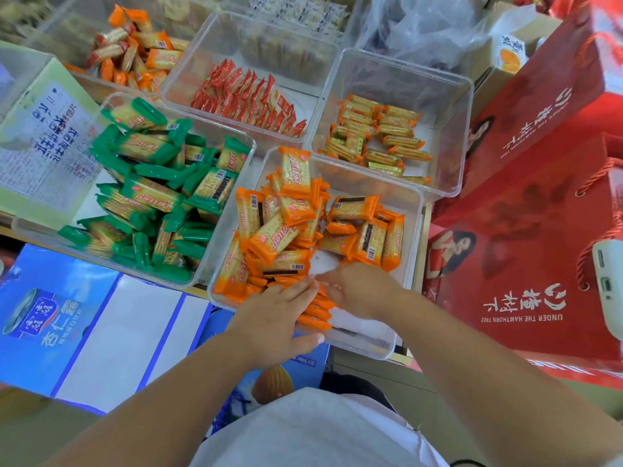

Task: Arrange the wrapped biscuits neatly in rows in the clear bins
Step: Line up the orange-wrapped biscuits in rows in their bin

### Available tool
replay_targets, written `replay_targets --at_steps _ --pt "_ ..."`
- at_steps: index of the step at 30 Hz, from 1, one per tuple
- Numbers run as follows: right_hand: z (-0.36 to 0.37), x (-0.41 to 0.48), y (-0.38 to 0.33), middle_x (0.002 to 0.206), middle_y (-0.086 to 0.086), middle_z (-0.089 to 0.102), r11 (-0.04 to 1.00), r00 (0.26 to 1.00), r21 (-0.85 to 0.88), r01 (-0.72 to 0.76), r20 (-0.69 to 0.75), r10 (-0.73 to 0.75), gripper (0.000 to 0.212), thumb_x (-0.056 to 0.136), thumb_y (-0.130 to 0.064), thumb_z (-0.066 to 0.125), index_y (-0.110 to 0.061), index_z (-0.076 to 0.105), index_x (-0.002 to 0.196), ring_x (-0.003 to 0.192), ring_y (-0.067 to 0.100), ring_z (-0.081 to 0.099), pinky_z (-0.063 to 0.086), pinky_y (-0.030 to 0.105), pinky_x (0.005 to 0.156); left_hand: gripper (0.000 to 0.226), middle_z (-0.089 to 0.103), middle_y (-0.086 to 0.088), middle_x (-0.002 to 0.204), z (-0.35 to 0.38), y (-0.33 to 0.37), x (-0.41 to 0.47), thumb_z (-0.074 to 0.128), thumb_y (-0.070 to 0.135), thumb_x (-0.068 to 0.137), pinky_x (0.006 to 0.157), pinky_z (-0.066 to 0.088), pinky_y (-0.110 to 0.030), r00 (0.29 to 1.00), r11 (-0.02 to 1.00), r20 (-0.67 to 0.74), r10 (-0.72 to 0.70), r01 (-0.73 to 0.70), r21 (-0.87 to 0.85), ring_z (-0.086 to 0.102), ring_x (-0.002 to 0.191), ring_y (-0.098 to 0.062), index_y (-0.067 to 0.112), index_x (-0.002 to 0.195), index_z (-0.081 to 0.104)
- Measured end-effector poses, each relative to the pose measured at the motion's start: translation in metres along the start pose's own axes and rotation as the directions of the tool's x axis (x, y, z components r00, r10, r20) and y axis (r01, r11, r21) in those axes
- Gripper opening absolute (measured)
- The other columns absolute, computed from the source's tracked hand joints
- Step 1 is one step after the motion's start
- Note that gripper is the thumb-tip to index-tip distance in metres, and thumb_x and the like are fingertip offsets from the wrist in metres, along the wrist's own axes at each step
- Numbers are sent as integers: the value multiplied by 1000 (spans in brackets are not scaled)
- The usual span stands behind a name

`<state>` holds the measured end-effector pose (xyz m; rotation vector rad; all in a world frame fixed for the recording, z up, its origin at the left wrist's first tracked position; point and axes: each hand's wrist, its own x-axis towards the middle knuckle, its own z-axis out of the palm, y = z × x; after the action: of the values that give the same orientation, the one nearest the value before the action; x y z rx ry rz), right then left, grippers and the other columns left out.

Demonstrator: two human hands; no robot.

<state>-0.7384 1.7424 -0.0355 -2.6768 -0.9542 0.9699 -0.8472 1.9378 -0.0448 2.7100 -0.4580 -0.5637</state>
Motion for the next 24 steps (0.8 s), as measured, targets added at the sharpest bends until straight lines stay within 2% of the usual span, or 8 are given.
replay_targets --at_steps 1,3,6,10,15,20,24 --pt "-9 2 3 112 1 70 999 995 -42 30 -97 -34 39 101 -37 45 -34 57 138 103 25 64 54 37 77 93 -5 18 169 0 0 1 19 85 86 101 42 -37 1000 1000 4 -10 10 9 35 137 -16 34 162 4" --pt "-23 11 9 110 1 70 987 963 -155 31 -260 -71 34 95 -31 54 -30 67 127 104 26 62 47 32 75 95 -2 19 169 1 1 3 18 86 84 101 41 -37 1000 999 9 -28 28 18 35 135 -16 34 162 6" --pt "-28 23 16 118 -2 59 924 930 -350 -153 -368 14 33 90 -26 59 -29 65 122 112 26 51 38 39 85 97 -1 21 168 1 0 3 17 86 81 102 40 -37 999 999 27 -36 36 14 33 136 -15 32 162 12" --pt "-14 26 21 125 2 50 892 912 -398 -215 -409 37 36 90 -20 57 -25 59 125 114 29 48 36 45 94 98 1 22 168 -1 -1 4 18 88 79 105 38 -38 998 999 52 -39 40 -9 31 139 -15 33 160 18" --pt "-4 25 18 114 3 55 880 919 -429 -203 -394 20 29 90 -16 57 -22 64 117 106 29 50 36 46 94 95 1 23 167 0 -3 5 20 89 81 104 39 -38 998 999 53 -39 40 -9 31 139 -15 35 159 21" --pt "1 25 10 109 3 54 881 918 -407 -242 -391 71 20 88 -19 61 -22 70 105 105 28 47 34 46 93 96 6 24 167 1 -6 4 19 90 80 106 39 -38 998 999 51 -22 23 -22 31 141 -13 36 159 23" --pt "0 26 11 105 1 57 900 899 -359 -247 -432 74 21 91 -20 55 -22 72 103 104 28 50 34 42 90 96 7 24 167 0 -7 5 18 91 80 106 40 -38 998 999 56 -18 19 -32 30 141 -13 37 159 22"
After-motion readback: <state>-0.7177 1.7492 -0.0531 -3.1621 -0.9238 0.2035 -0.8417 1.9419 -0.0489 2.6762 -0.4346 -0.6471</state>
